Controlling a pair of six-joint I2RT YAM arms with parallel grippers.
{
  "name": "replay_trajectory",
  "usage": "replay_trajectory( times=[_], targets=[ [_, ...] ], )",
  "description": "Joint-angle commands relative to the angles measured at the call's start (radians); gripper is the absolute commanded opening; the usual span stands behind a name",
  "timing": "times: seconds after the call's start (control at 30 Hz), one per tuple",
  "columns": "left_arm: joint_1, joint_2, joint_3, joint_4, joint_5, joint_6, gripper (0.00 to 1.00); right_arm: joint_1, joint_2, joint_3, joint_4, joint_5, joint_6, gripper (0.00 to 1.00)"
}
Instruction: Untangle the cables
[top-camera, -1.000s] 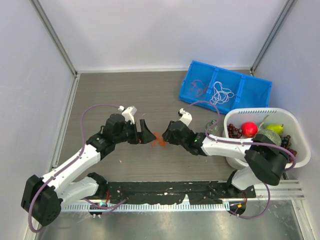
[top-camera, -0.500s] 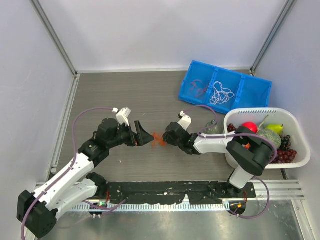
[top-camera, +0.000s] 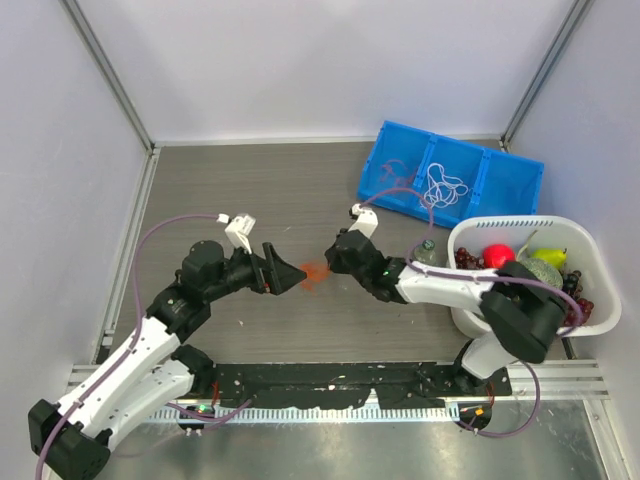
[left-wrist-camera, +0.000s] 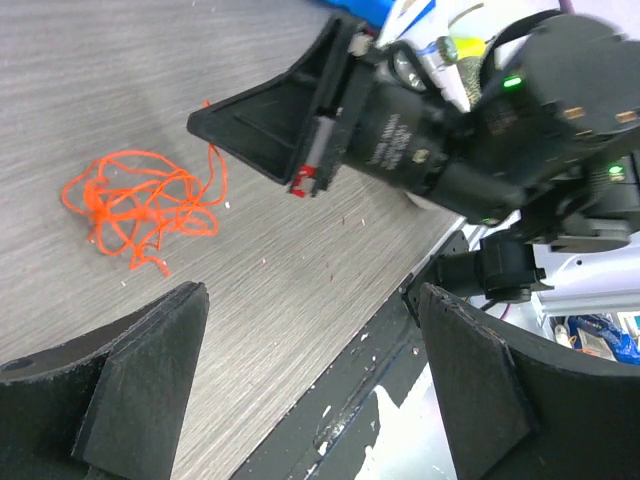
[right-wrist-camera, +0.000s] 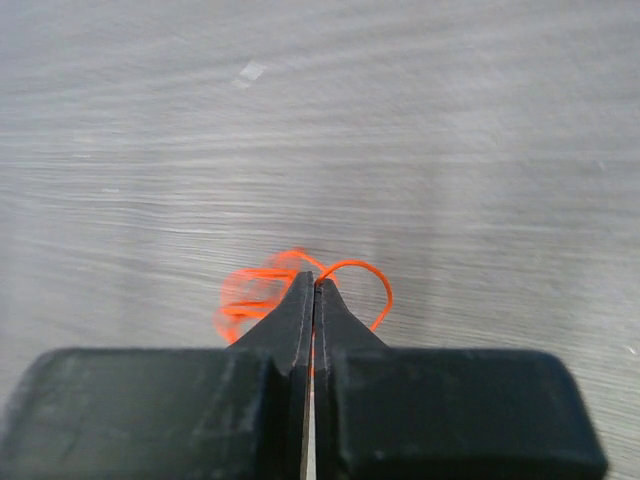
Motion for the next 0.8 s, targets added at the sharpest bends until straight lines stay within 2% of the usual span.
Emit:
replay_trajectory(
  times=[0.0,0.1,0.3,0.4,0.5,0.67,0.77],
  targets=[
    [0.003,-0.059,0.040,0.069,-0.003,0.077,0.90,0.005,-0.208,0.034,0.107,-0.087,-0.127,0.01],
    [0.004,-0.100,0.057,0.081,-0.019,0.115,0.90,0.007,-0.278,0.069,0.119,-0.184,-0.150,0.01],
    [0.003,-0.235,0.051,0.161,-0.101,0.160,0.91,0.013,-0.302,0.246,0.084,-0.434,-0.128,0.01],
    [0.003,-0.262,0.051,0.202,-0.147,0.184,0.94,0.022,-0.310,0.303,0.070,-0.467,-0.105,0.01],
    [0.003,-0.254,0.051,0.266,-0.115,0.195,1.00,0.031,-0.305,0.361,0.041,-0.483,-0.093,0.01],
    [0.003,-0.210,0.034,0.397,-0.062,0.226,1.00,0.036,-0.284,0.418,0.016,-0.493,-0.042,0.01],
    [0.003,-0.187,0.014,0.443,-0.098,0.258,1.00,0.044,-0.269,0.448,0.021,-0.519,-0.018,0.01]
  ],
)
